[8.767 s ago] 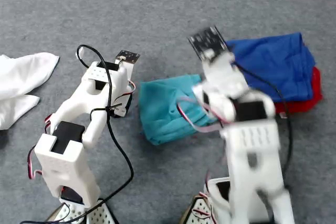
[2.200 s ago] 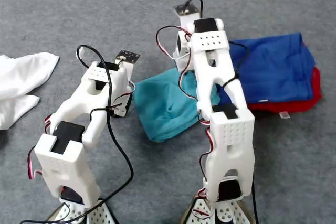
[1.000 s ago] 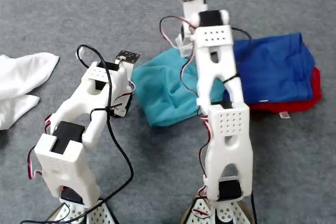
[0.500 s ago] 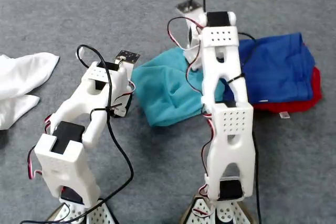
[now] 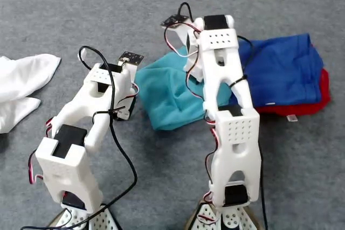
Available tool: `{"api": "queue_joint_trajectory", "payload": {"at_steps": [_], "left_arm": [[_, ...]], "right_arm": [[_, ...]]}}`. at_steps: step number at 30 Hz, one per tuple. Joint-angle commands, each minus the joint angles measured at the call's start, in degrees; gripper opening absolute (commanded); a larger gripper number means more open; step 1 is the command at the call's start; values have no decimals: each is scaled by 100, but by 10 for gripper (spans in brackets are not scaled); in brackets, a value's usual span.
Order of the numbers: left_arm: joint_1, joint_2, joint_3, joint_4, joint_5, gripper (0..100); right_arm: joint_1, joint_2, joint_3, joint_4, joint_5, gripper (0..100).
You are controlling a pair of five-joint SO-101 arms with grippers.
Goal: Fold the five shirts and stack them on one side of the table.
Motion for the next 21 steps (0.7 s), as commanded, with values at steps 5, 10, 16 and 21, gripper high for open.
{"api": "queue_joint_trajectory", "payload": {"at_steps": [5, 10, 16, 21], "left_arm": [[-53, 110, 607, 44, 18, 18], [-53, 110, 607, 44, 18, 18], [-53, 110, 607, 44, 18, 18], [-53, 110, 607, 44, 18, 18]], "right_arm": [[-303, 286, -286, -211, 26, 198], [-303, 716, -488, -167, -220, 199], [-321, 778, -602, -202, -299, 193], [-312, 743, -716, -352, -554, 36]]}}
